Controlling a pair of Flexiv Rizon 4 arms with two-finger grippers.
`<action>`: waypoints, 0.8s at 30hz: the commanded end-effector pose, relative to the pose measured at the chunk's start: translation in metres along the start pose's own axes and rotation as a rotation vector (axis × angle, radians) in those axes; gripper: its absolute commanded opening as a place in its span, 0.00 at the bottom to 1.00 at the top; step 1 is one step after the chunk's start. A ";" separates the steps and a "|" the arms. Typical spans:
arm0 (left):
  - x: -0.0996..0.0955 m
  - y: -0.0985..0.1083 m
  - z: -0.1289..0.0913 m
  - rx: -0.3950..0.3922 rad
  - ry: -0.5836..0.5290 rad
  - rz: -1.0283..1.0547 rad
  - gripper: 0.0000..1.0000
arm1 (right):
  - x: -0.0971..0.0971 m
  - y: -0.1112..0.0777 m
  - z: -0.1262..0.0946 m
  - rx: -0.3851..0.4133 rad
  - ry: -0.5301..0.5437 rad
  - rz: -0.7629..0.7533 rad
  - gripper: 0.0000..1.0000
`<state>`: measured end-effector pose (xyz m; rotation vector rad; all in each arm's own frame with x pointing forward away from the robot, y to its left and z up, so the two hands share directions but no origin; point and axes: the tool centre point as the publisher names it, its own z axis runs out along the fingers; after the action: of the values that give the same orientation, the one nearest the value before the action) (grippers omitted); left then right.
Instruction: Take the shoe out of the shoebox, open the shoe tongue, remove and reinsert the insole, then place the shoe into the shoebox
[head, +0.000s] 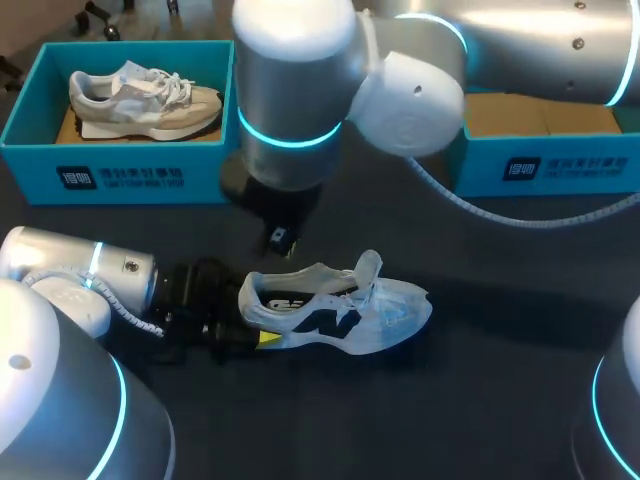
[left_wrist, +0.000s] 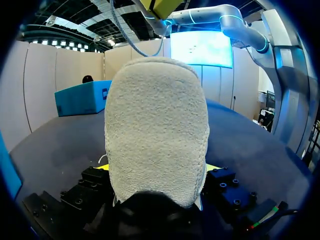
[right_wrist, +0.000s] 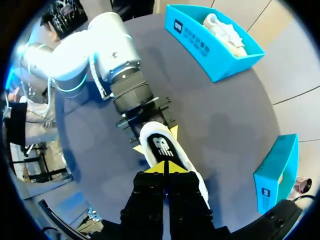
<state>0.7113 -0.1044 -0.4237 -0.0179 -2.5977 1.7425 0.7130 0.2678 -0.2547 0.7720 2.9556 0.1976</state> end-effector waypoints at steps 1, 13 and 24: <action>0.000 0.003 0.002 -0.005 0.003 -0.001 0.00 | -0.003 -0.004 0.001 -0.010 0.062 0.000 0.00; 0.000 0.003 0.002 -0.005 0.003 -0.001 0.00 | 0.004 -0.007 0.009 0.115 -0.010 -0.282 0.00; 0.000 0.003 0.002 -0.005 0.003 -0.001 0.00 | -0.002 -0.011 0.029 0.163 -0.102 -0.325 0.00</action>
<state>0.7113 -0.1044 -0.4237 -0.0179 -2.5978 1.7424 0.7127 0.2508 -0.2834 0.2859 2.9718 -0.0340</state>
